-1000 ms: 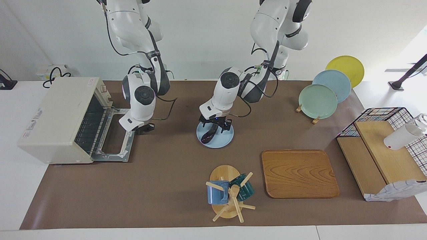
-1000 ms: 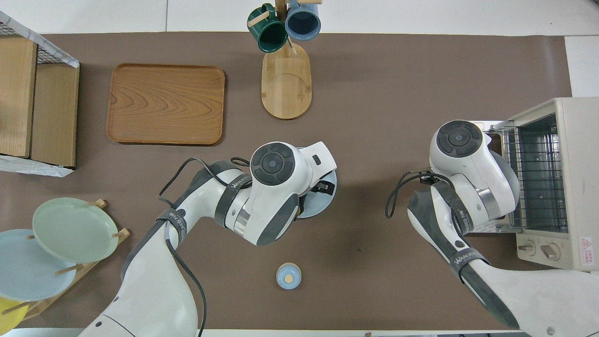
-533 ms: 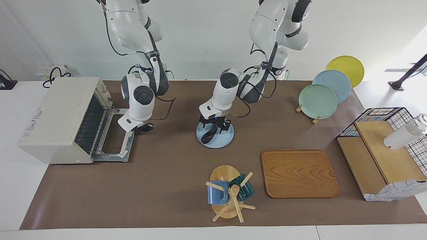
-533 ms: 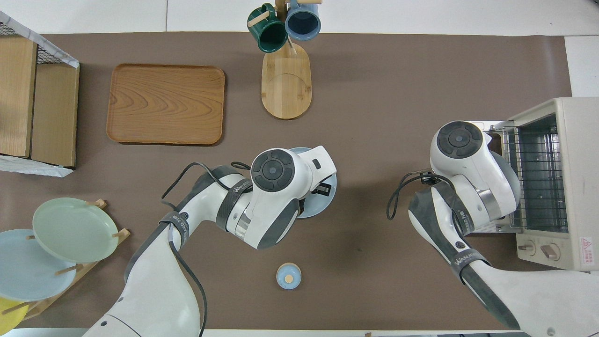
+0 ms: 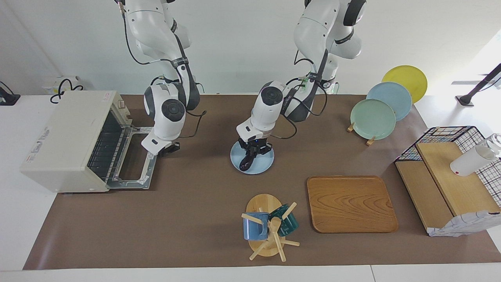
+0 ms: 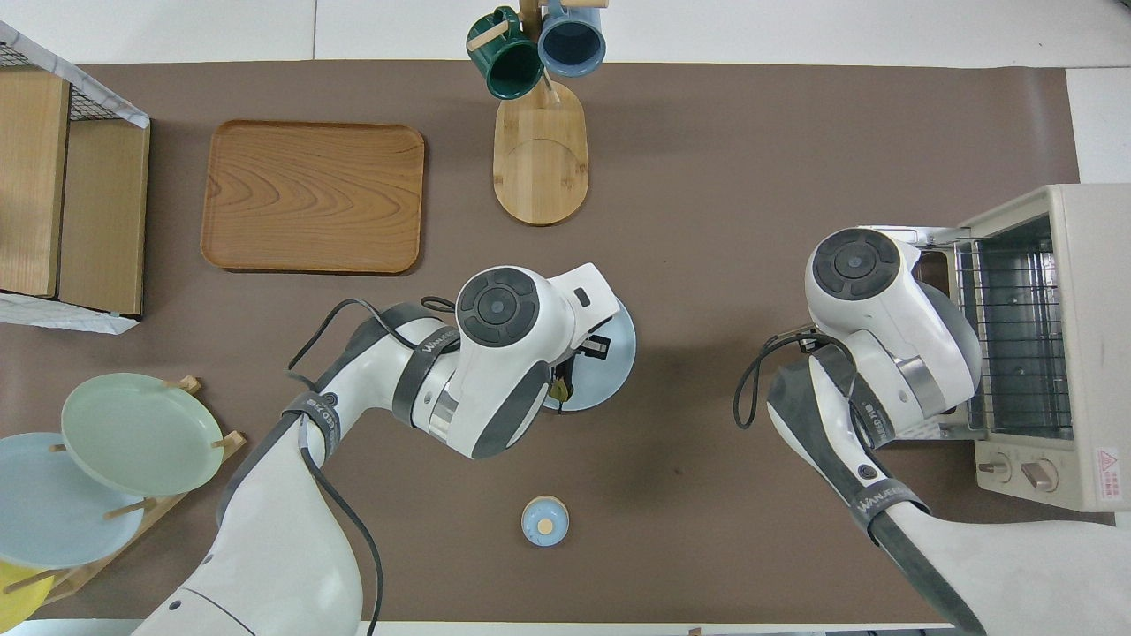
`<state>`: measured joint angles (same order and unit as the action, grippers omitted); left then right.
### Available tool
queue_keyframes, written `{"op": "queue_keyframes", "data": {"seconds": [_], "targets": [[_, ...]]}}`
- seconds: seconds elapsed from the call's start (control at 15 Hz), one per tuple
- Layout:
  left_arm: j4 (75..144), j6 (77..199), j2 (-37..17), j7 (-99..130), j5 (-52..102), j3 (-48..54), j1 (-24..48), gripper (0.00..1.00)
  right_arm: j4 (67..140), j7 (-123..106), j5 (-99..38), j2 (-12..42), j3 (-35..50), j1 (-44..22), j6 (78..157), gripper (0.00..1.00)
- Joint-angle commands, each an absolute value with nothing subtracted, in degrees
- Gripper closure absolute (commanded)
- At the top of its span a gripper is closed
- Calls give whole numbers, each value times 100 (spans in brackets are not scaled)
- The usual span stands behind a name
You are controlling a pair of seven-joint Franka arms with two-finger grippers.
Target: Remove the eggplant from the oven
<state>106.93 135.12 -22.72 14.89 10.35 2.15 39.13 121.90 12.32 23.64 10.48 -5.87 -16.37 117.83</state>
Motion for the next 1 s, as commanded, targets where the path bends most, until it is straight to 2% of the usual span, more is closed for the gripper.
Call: {"op": "queue_keyframes", "data": {"seconds": [0.0,0.27,0.53,0.6,0.93], "targets": [[10714,13035,-1795,1441,1160,211,3553,100,11963,748,2707,800,-659,-1389,11260,90],[10460,12456,-1573,1310,1151,193,2788,100,11769,379,2707,580,-659,-1187,10952,92],[9827,12155,-1828,1126,1125,185,2006,100,11628,-148,2698,317,-650,-880,10714,91],[9826,12199,-1837,977,1125,185,1786,100,11611,-358,2663,273,-650,-714,10714,87],[9782,12401,-2267,150,1064,185,1038,100,11566,-958,2619,9,-650,-281,10617,87]]}}
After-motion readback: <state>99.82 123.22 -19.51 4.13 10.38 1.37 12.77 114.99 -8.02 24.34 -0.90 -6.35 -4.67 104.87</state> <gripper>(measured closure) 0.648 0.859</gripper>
